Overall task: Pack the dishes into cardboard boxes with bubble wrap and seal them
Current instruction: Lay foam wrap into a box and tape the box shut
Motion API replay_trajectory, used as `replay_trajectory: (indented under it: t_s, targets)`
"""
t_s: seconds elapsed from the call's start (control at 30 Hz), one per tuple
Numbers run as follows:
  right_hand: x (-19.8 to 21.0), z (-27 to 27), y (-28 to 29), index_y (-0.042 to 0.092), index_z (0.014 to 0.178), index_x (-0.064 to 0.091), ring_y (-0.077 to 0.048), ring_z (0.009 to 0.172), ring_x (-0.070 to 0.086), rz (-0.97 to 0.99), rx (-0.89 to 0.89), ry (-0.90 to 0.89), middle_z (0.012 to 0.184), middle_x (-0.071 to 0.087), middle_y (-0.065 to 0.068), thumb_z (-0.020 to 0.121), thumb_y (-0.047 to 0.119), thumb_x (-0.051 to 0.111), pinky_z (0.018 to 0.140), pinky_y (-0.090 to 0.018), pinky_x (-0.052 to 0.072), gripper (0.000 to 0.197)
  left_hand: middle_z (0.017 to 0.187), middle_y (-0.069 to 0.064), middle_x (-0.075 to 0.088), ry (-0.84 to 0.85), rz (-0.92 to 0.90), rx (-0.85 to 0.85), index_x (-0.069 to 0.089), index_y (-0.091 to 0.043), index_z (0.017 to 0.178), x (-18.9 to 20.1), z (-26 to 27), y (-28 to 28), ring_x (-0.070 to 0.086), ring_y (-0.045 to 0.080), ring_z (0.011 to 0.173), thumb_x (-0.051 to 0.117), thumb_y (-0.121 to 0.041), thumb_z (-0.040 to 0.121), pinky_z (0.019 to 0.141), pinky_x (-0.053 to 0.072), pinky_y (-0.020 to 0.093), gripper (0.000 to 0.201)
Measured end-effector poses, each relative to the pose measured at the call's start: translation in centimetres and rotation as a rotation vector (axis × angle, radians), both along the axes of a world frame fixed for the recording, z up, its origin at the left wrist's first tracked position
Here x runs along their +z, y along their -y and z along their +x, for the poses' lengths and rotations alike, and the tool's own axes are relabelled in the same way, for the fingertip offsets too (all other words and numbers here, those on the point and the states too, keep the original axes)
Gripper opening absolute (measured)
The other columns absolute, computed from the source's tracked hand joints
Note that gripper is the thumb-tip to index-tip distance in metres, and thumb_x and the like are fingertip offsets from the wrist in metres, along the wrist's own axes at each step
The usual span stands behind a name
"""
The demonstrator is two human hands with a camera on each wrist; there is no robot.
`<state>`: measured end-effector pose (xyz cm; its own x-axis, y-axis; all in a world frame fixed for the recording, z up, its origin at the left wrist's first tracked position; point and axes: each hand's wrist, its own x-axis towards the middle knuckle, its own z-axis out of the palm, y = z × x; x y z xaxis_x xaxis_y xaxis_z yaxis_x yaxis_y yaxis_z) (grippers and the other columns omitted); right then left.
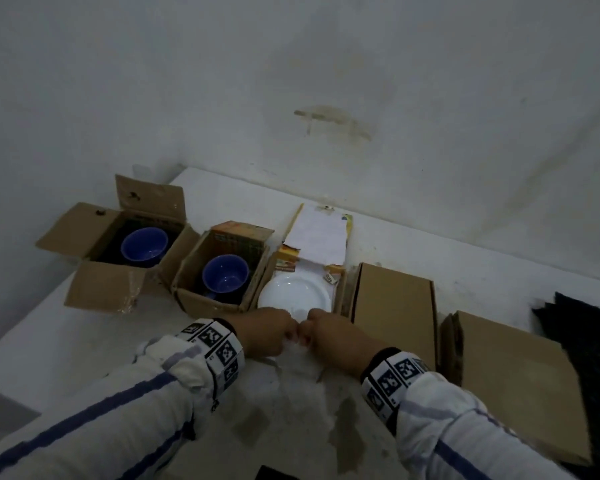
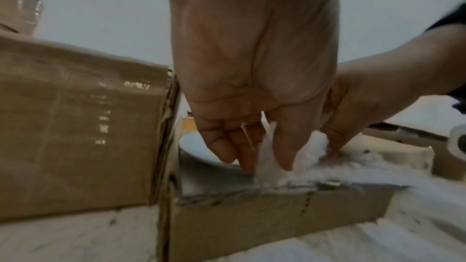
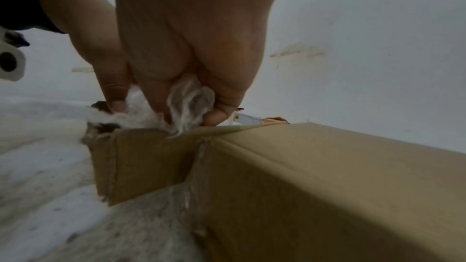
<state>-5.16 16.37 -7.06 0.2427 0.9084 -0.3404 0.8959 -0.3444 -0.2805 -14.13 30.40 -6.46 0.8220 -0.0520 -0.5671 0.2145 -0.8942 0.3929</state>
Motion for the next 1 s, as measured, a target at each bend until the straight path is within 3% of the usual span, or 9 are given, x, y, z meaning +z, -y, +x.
replay_trajectory:
  t_s: [0.2,0.33,0.47,0.63,0.7,0.77,0.83,0.87,1.0]
  targets:
    - [1.2,-0.3,-0.7,0.022,0.109,0.064,-0.023,0.101,0.052,-0.286,0.028,0.116,0.1,0.05,-0.002,0.088,0.041,0.049,0.097,-0.044,0.025,0.032,0.106,0.005,0.06,-0.063,-0.013,0.008,0.061,-0.015,0.099,-0.4,-0.3,0.2,0.06,0.021,0.091,0.068,-0.062,0.072,0.08,0.051,0.036,0.055]
    - [1.0,-0.4,-0.7,0.019,0.117,0.052,-0.026,0.107,0.056,-0.195,-0.016,0.056,0.11,0.06,-0.004,0.087,0.025,0.055,0.101,-0.043,0.023,0.031,0.113,0.005,0.06,0.012,0.043,-0.034,0.054,-0.015,0.118,-0.5,0.1,0.6,0.059,0.021,0.098,0.07,-0.043,0.08,0.076,0.044,0.027,0.05]
    - [0.7,-0.1,-0.3,0.021,0.124,0.052,-0.025,0.107,0.056,-0.133,-0.12,0.035,0.112,0.063,-0.006,0.085,0.027,0.055,0.095,-0.037,0.034,0.04,0.11,0.01,0.06,0.086,0.044,-0.019,0.05,-0.012,0.112,0.0,0.5,0.2,0.057,0.022,0.092,0.061,-0.021,0.086,0.073,0.045,0.029,0.029]
    - [1.4,-0.4,-0.7,0.008,0.104,0.064,-0.024,0.079,0.045,-0.191,0.017,0.11,0.101,0.048,-0.011,0.087,0.027,0.054,0.07,-0.028,0.03,0.027,0.11,0.009,0.058,0.267,0.139,0.016,0.047,-0.012,0.117,-0.1,0.3,0.6,0.059,0.024,0.093,0.051,-0.01,0.091,0.075,0.046,0.029,0.027]
    - [1.3,-0.6,-0.9,0.009,0.08,0.062,-0.025,0.078,0.047,-0.242,0.07,0.102,0.09,0.048,-0.005,0.084,0.022,0.057,0.07,-0.028,0.031,0.014,0.11,0.009,0.055,0.323,0.18,-0.001,0.051,-0.013,0.114,-0.9,0.0,0.9,0.06,0.027,0.094,0.051,-0.008,0.09,0.075,0.046,0.031,0.024]
    - [1.4,-0.7,-0.9,0.018,0.061,0.05,-0.025,0.079,0.047,-0.338,0.099,0.113,0.07,0.042,0.003,0.081,0.02,0.061,0.076,-0.031,0.029,0.023,0.109,0.011,0.053,0.332,0.16,-0.025,0.055,-0.011,0.11,-1.7,-0.3,1.0,0.059,0.03,0.093,0.052,-0.007,0.09,0.075,0.047,0.032,0.02]
    - [1.5,-0.6,-0.9,0.016,0.08,0.063,-0.026,0.092,0.052,-0.392,0.129,0.15,0.075,0.052,0.002,0.082,0.023,0.063,0.089,-0.038,0.03,0.008,0.109,0.011,0.053,0.326,0.092,-0.065,0.061,-0.008,0.11,-1.7,-0.5,0.8,0.056,0.027,0.097,0.054,-0.009,0.089,0.078,0.045,0.028,0.022]
    - [1.4,-0.6,-0.8,0.015,0.096,0.066,-0.026,0.1,0.054,-0.401,0.125,0.179,0.088,0.06,-0.002,0.083,0.024,0.063,0.095,-0.04,0.03,0.017,0.108,0.012,0.054,0.313,0.041,-0.077,0.064,-0.007,0.109,-1.5,-0.6,0.7,0.053,0.023,0.098,0.055,-0.011,0.088,0.078,0.041,0.024,0.023]
    - [1.0,-0.6,-0.3,0.01,0.117,0.05,-0.031,0.101,0.054,-0.157,-0.032,0.15,0.118,0.049,-0.011,0.083,0.014,0.058,0.09,-0.038,0.035,0.036,0.102,0.009,0.056,0.179,-0.079,-0.098,0.069,-0.006,0.095,-0.9,-1.0,0.2,0.045,0.012,0.088,0.06,-0.026,0.088,0.081,0.045,0.029,0.023]
